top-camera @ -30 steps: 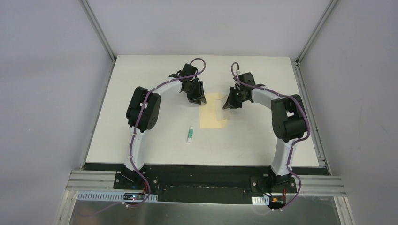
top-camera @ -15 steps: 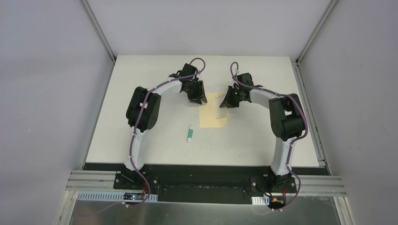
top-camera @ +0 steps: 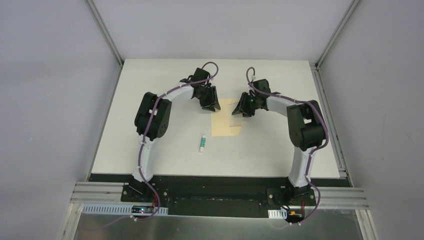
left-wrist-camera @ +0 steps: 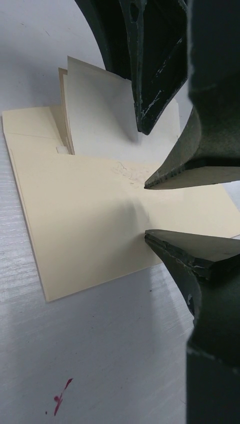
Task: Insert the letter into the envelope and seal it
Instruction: Place the letter in the envelope.
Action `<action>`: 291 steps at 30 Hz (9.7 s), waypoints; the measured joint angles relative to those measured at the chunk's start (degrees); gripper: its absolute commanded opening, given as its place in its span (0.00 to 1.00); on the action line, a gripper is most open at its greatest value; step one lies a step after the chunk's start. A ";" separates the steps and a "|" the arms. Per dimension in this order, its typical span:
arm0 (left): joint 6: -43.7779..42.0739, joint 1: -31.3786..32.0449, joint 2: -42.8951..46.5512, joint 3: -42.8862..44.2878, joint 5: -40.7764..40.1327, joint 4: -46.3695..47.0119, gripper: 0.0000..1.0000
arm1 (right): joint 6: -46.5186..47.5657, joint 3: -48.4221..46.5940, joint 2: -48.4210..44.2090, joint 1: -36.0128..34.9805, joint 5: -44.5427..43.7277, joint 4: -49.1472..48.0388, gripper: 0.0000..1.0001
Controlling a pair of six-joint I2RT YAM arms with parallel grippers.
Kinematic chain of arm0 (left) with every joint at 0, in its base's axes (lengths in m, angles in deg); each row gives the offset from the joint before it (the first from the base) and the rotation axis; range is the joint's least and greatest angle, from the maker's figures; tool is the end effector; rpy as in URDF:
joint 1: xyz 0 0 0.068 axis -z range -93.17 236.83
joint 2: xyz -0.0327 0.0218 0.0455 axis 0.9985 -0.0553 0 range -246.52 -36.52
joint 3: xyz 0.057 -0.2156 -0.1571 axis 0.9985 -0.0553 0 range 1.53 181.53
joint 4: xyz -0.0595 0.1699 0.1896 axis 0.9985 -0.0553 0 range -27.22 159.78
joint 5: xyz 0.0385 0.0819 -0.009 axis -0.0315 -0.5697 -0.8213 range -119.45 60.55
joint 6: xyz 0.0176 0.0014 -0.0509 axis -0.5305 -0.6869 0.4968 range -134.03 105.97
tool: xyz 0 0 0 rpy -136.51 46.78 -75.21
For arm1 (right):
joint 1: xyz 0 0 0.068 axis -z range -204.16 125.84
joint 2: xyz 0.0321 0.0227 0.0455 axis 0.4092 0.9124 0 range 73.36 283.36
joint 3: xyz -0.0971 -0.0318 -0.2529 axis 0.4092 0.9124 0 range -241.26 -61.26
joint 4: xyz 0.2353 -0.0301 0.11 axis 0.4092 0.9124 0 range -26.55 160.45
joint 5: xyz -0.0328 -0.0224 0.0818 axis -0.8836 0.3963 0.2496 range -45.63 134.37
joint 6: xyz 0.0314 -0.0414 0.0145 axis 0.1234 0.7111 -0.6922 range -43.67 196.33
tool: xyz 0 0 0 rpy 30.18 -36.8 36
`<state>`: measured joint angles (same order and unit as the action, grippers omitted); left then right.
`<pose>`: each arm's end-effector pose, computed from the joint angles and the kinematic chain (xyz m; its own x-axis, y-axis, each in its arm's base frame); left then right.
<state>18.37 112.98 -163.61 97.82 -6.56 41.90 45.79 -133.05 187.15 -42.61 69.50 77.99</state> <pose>0.4210 -0.2222 0.1589 -0.9623 -0.0775 -0.2608 0.0851 0.8247 -0.5591 0.3815 0.1433 0.1470 -0.9401 0.1713 -0.2948 -0.0360 0.8100 0.5853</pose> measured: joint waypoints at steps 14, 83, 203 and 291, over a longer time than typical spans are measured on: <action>-0.07 -0.02 -0.31 1.73 0.11 -0.87 0.41 | -2.43 4.63 -1.66 4.50 2.36 -2.47 0.15; -1.90 -0.74 1.62 -1.40 -1.38 -2.29 0.37 | -0.83 -0.70 -2.21 -1.11 -6.51 6.08 0.32; -1.55 -1.49 1.62 -2.23 -1.42 -1.66 0.30 | 3.15 -16.65 6.25 -8.85 -18.40 16.79 0.30; -1.49 -1.46 -0.28 0.87 -1.31 -2.36 0.31 | 2.10 -21.75 9.03 -8.66 -23.34 21.77 0.25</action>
<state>16.89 111.52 -163.89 98.70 -7.87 39.54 47.88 -154.79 196.18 -51.27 46.16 99.76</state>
